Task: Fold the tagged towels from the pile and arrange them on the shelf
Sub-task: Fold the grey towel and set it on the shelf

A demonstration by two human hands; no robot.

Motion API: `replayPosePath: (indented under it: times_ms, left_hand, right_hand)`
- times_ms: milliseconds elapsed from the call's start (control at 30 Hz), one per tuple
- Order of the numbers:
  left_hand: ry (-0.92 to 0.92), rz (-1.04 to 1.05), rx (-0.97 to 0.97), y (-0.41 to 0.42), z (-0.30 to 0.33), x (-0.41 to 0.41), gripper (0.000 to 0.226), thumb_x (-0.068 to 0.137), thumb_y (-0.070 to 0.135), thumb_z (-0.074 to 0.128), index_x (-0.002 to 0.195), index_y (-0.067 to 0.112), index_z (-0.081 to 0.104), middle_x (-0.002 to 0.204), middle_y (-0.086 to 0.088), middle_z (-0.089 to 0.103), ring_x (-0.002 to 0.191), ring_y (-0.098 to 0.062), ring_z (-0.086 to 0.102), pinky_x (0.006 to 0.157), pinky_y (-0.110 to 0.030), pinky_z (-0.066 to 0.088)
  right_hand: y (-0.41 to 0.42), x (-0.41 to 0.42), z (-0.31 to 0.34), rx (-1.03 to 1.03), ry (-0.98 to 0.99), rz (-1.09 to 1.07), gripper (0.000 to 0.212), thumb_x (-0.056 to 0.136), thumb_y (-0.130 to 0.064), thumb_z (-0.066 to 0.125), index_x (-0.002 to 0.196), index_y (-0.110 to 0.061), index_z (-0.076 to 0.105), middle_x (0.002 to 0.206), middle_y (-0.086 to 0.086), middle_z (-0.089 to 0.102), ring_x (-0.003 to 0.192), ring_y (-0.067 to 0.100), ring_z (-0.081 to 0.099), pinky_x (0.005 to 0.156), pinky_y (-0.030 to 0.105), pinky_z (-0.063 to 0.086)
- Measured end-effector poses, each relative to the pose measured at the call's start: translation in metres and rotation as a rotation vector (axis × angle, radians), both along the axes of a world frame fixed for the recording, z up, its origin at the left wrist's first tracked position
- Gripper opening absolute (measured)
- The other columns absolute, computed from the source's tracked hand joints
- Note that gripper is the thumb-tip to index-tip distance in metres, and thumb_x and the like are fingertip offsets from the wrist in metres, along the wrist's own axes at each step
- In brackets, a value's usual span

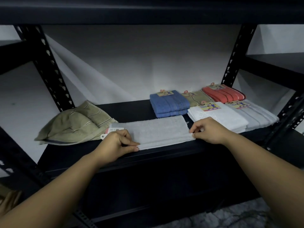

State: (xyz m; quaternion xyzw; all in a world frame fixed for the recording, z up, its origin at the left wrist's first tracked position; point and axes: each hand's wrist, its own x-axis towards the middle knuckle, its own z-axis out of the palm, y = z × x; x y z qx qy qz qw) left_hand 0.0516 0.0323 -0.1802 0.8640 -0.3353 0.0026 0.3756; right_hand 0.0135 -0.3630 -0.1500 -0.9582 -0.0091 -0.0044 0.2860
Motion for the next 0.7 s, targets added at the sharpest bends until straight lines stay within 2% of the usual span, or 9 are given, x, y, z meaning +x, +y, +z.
replayPosePath:
  times_ms: [67,200,233,300,400,500,600,667,700]
  left_hand:
    - [0.017,-0.001,-0.003,0.001,0.000,-0.001,0.022,0.079,0.034,0.086,0.101,0.030,0.084,0.091,0.008,0.068,0.091,-0.012,0.069,0.087,-0.031,0.057]
    - [0.013,0.011,-0.008,0.001,0.010,-0.002,0.014,0.080,0.039,0.086,0.093,0.036,0.084,0.091,0.010,0.072,0.090,-0.014,0.070,0.084,-0.033,0.056]
    - [-0.007,0.025,-0.032,0.002,0.014,-0.001,0.010,0.080,0.038,0.086,0.090,0.034,0.083,0.089,0.010,0.072,0.089,-0.014,0.070,0.083,-0.032,0.056]
    - [-0.096,0.102,-0.062,0.003,0.020,0.005,0.004,0.084,0.032,0.085,0.088,0.031,0.083,0.088,0.012,0.071,0.087,-0.011,0.069,0.082,-0.031,0.056]
    - [-0.253,0.278,0.039,0.002,0.022,0.018,0.008,0.092,0.030,0.075,0.098,0.030,0.079,0.100,0.014,0.067,0.088,-0.005,0.065,0.084,-0.029,0.053]
    - [-0.252,0.342,0.179,-0.009,0.015,0.028,0.029,0.098,0.027,0.063,0.124,0.021,0.072,0.128,0.001,0.066,0.113,-0.019,0.064,0.099,-0.029,0.047]
    - [-0.132,0.356,0.352,-0.018,0.001,0.032,0.051,0.102,0.038,0.042,0.144,0.012,0.056,0.153,-0.012,0.051,0.144,-0.029,0.044,0.121,-0.039,0.032]
    - [-0.112,0.344,0.441,-0.017,-0.009,0.031,0.063,0.102,0.043,0.028,0.150,0.009,0.049,0.159,-0.015,0.043,0.150,-0.030,0.036,0.126,-0.041,0.021]
    - [-0.117,0.338,0.459,-0.016,-0.011,0.031,0.062,0.104,0.042,0.026,0.152,0.008,0.045,0.161,-0.015,0.040,0.151,-0.029,0.033,0.127,-0.040,0.017]
  right_hand:
    - [0.003,-0.001,0.004,-0.044,0.009,-0.004,0.015,0.082,-0.014,0.082,0.087,-0.028,0.082,0.084,-0.003,0.076,0.081,0.005,0.067,0.069,0.009,0.046]
    - [0.010,0.001,0.013,-0.133,0.028,-0.010,0.015,0.078,-0.014,0.081,0.087,-0.027,0.081,0.088,-0.009,0.076,0.081,-0.001,0.066,0.069,0.008,0.046]
    - [0.014,0.003,0.015,-0.134,0.024,-0.028,0.017,0.077,-0.016,0.080,0.088,-0.028,0.080,0.090,-0.010,0.074,0.084,0.001,0.066,0.071,0.010,0.046]
    - [0.027,0.007,0.015,-0.138,-0.055,-0.069,0.019,0.077,-0.020,0.077,0.095,-0.027,0.078,0.094,-0.007,0.071,0.092,0.013,0.067,0.082,0.025,0.053]
    - [0.070,0.014,0.008,-0.106,-0.194,-0.074,0.027,0.083,-0.023,0.072,0.109,-0.020,0.077,0.103,0.002,0.070,0.106,0.025,0.062,0.095,0.035,0.050]
    - [0.133,0.024,0.000,-0.010,-0.180,-0.005,0.037,0.094,-0.028,0.065,0.130,-0.020,0.068,0.126,0.005,0.065,0.124,0.025,0.052,0.106,0.038,0.044]
    - [0.191,0.035,-0.011,0.048,-0.115,0.063,0.051,0.103,-0.032,0.055,0.152,-0.018,0.051,0.156,0.008,0.047,0.146,0.026,0.037,0.120,0.036,0.029]
    - [0.208,0.041,-0.023,-0.073,-0.057,0.114,0.056,0.107,-0.039,0.046,0.159,-0.019,0.038,0.168,0.007,0.030,0.156,0.024,0.022,0.127,0.037,0.016]
    - [0.210,0.043,-0.027,-0.161,-0.029,0.136,0.059,0.108,-0.044,0.039,0.162,-0.021,0.032,0.172,0.005,0.022,0.158,0.021,0.016,0.129,0.040,0.011]
